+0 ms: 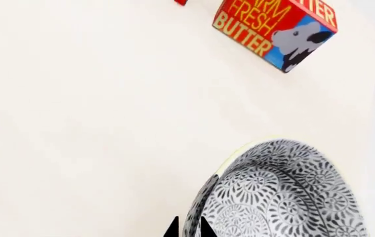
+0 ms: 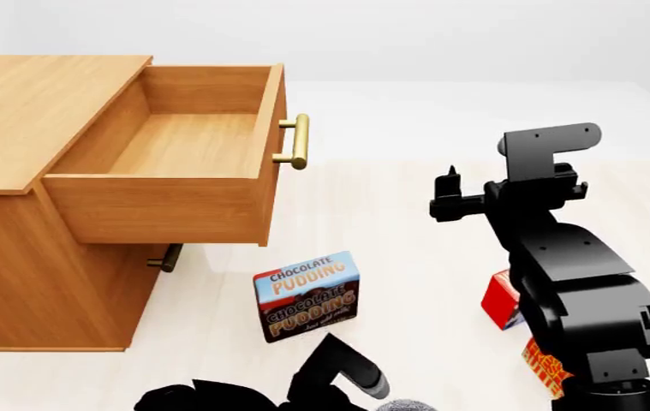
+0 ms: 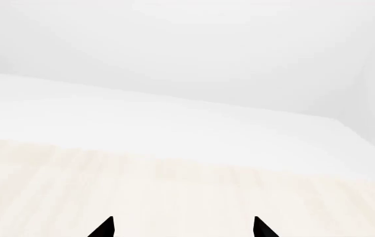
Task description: Put the bowl in the top drawer of the cabinet.
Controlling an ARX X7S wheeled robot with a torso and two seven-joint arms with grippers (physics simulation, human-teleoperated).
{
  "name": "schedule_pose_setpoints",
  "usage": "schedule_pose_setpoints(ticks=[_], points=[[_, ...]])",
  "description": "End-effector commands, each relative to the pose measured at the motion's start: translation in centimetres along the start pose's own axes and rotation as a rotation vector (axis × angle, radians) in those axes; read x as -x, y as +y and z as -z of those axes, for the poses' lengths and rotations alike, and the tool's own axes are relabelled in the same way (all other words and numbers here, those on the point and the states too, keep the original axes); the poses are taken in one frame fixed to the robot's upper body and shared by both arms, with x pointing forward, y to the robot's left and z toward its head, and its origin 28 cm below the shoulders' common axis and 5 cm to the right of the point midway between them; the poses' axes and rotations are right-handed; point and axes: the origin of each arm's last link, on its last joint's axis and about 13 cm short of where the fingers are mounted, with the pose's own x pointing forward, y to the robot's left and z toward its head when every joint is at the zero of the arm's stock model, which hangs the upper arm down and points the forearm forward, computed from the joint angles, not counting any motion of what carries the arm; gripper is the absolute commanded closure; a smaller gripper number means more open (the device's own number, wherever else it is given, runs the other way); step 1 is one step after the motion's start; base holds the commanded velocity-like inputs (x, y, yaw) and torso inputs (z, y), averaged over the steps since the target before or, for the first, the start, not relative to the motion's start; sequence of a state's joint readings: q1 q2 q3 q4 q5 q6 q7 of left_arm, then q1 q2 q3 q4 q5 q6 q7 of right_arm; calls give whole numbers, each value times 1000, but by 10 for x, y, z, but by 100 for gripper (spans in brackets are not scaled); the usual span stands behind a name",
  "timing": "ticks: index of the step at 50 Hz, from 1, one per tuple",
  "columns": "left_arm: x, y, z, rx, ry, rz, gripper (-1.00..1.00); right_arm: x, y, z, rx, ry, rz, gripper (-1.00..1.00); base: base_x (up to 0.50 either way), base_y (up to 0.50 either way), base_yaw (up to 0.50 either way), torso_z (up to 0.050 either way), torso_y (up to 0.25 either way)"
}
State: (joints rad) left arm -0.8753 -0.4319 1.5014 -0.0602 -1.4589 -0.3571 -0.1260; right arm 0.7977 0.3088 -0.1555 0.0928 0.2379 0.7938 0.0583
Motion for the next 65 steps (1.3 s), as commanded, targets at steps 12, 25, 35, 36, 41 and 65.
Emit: schedule_pose_setpoints(ticks=[12, 25, 35, 36, 41, 65], points=[[57, -19, -33, 26, -258, -11, 100, 0, 0, -2, -2, -4, 4, -100, 0, 0, 0, 0, 0], [99, -13, -46, 28, -416, -70, 100, 6, -5, -8, -18, -20, 17, -100, 0, 0, 0, 0, 0], [129, -17, -49, 48, -509, -83, 100, 10, -8, -10, -25, -28, 27, -100, 0, 0, 0, 0, 0], [133, -17, -50, 55, -523, -82, 100, 10, -8, -9, -25, -28, 27, -100, 0, 0, 0, 0, 0], [154, -19, -58, 92, -584, -65, 100, 10, -8, -7, -24, -25, 24, -100, 0, 0, 0, 0, 0], [191, -14, -121, 107, -698, -201, 100, 13, 6, 4, -6, -20, -42, -100, 0, 0, 0, 0, 0]])
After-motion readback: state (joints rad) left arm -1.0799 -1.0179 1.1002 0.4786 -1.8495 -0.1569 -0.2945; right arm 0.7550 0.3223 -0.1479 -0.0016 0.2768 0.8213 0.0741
